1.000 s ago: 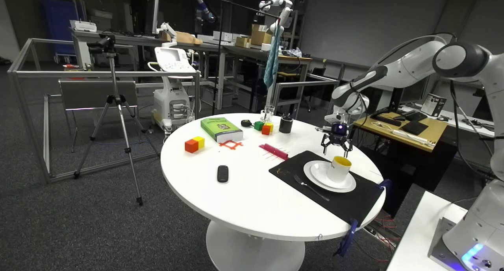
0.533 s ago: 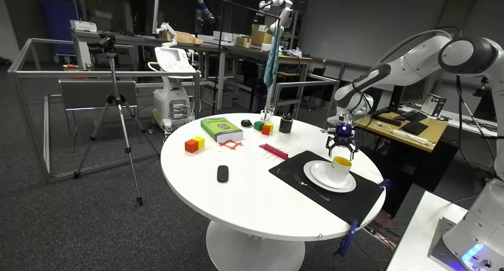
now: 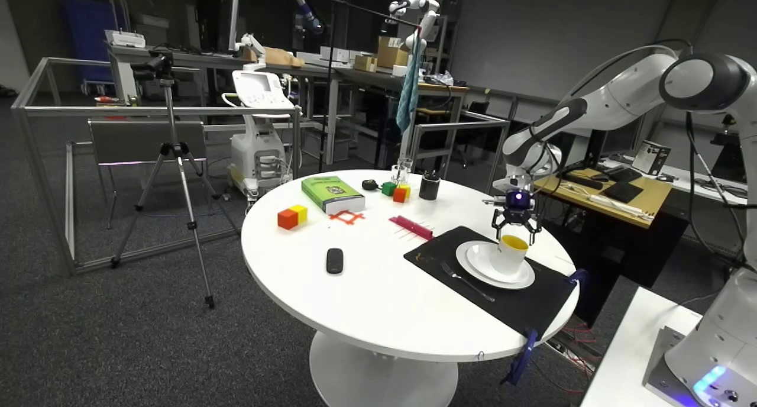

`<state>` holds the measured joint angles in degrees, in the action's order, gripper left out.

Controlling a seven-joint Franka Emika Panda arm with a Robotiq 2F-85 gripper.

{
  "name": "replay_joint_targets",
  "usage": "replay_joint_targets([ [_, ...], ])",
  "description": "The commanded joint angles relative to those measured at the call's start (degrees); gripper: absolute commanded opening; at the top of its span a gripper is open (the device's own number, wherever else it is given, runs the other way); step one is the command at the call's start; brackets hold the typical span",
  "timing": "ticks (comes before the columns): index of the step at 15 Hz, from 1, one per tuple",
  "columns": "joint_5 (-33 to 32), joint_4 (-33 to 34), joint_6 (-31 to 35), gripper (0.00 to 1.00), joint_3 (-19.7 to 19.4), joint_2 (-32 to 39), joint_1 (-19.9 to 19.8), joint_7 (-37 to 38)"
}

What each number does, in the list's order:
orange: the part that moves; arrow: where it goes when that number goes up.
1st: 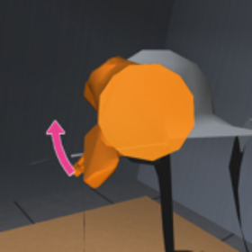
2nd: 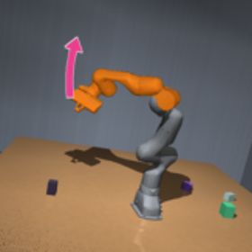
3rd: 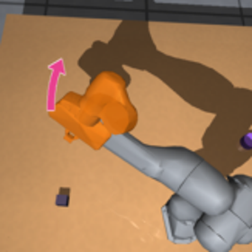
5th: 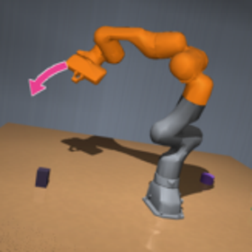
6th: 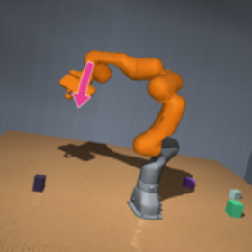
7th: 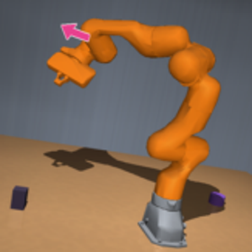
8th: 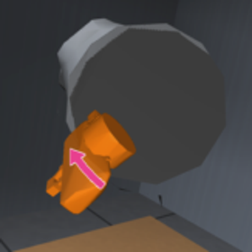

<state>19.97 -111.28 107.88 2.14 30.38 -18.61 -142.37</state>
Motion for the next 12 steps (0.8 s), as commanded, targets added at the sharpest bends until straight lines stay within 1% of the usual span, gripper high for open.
replay_joint_targets([
  [1, 1.28, -3.29, 1.73, 1.0, -0.81, -3.03, 1.02, 0.01],
  [7, 4.13, -1.9, 0.98, 1.0, -0.03, -1.99, 0.74, -1.6],
  [12, 4.88, -1.11, 0.81, 1.0, -0.03, -1.33, 1.35, -2.02],
])
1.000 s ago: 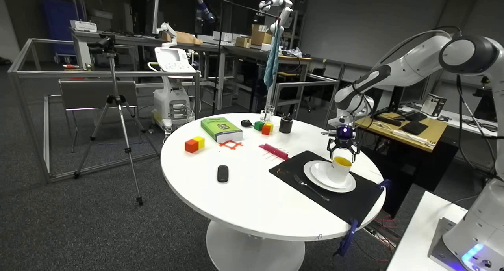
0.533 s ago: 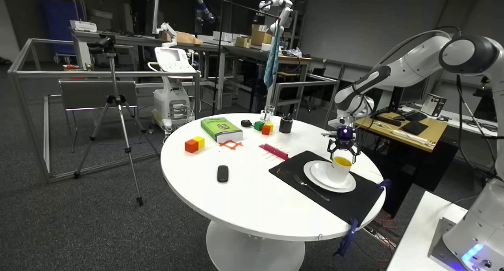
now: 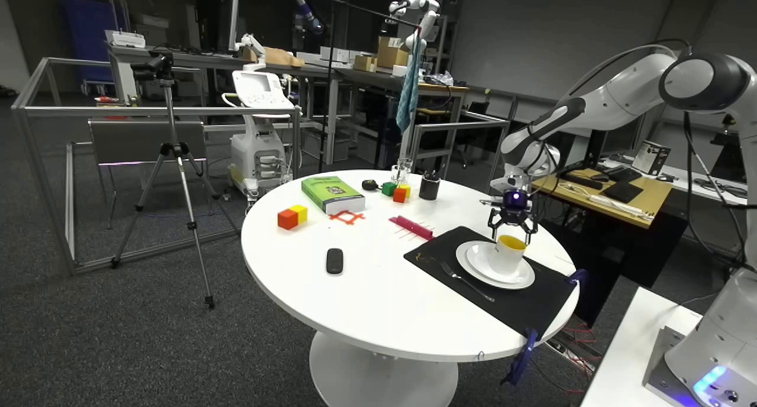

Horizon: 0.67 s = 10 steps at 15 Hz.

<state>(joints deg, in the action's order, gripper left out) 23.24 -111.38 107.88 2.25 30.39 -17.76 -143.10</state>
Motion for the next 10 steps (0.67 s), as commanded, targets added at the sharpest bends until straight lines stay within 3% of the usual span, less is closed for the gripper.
replay_joint_targets([
  [1, 1.55, -0.88, 0.7, 1.0, -0.13, -1.25, 0.61, -1.39],
  [10, -0.55, -0.31, 1.1, 1.0, -0.44, -0.7, 1.29, -4.9],
])
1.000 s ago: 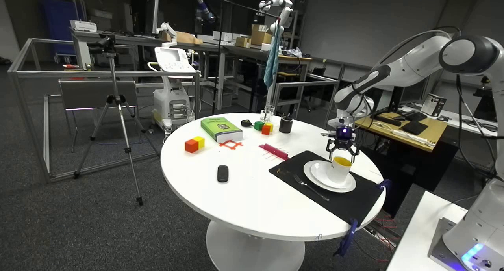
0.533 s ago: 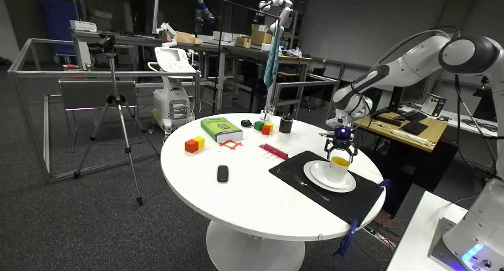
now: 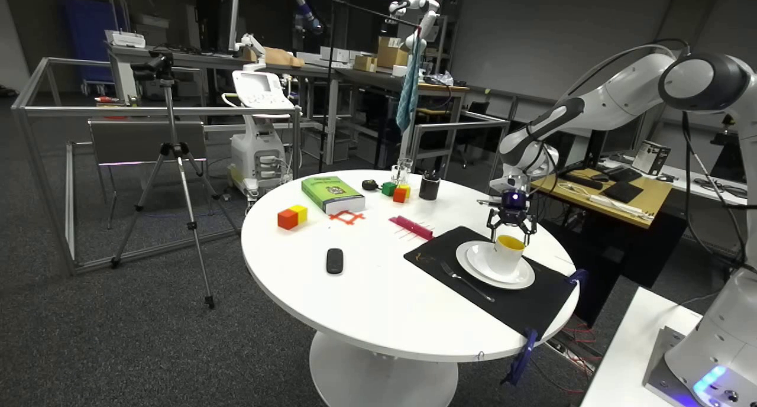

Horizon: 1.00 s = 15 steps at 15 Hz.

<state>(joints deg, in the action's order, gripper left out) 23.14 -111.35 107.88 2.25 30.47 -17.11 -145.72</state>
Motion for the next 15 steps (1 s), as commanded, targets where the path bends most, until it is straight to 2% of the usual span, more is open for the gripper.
replay_joint_targets([
  [1, -0.58, 0.04, 0.97, 1.0, -0.38, -0.52, 0.59, -3.2],
  [4, -0.2, 0.91, 0.74, 1.0, 0.11, 0.02, 0.3, -5.32],
  [5, -2.1, 1.53, 1.2, 1.0, 4.57, 0.34, -3.28, -3.59],
  [9, -3.21, 2.83, 0.98, 1.0, 7.69, 1.3, -5.06, -3.54],
  [13, -4.94, 3.77, 0.57, 1.0, 9.18, 2.2, -5.63, -3.53],
  [15, -5.72, 4.07, 0.58, 1.0, 7.77, 2.41, -4.5, -3.52],
])
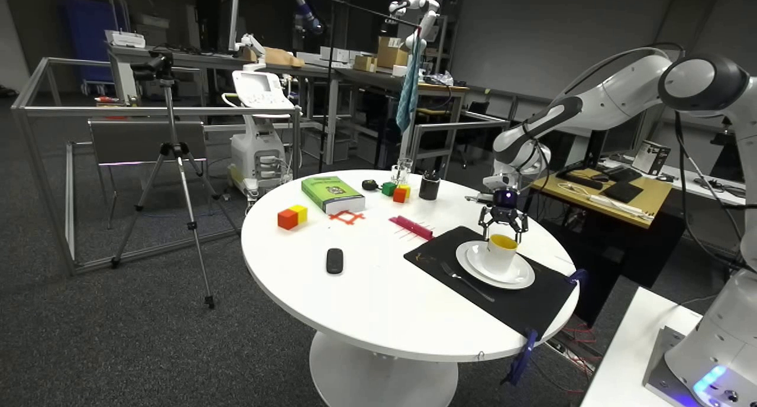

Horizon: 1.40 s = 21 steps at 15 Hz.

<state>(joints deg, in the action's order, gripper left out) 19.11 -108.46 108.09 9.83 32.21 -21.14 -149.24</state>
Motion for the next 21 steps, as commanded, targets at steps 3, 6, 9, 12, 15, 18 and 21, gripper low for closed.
replay_joint_targets([
  [3, -0.91, 1.36, -1.3, 1.0, -4.42, -0.21, 2.91, 0.74],
  [6, -1.12, 0.93, -1.27, 1.0, -6.55, -1.47, 3.8, 0.95],
  [9, -1.02, 1.74, -1.66, 1.0, -7.56, -1.02, 4.15, 1.18],
  [12, -0.46, 1.27, -2.1, 1.0, -7.88, -2.27, 4.26, 1.8],
  [15, 0.12, -0.83, -1.3, 1.0, -8.15, -6.17, 4.11, 2.6],
  [18, 0.4, -2.56, -0.68, 1.0, -9.07, -11.36, 4.39, 5.99],
  [21, 0.79, -4.23, 1.29, 1.0, -10.63, -17.34, 5.18, 12.86],
])
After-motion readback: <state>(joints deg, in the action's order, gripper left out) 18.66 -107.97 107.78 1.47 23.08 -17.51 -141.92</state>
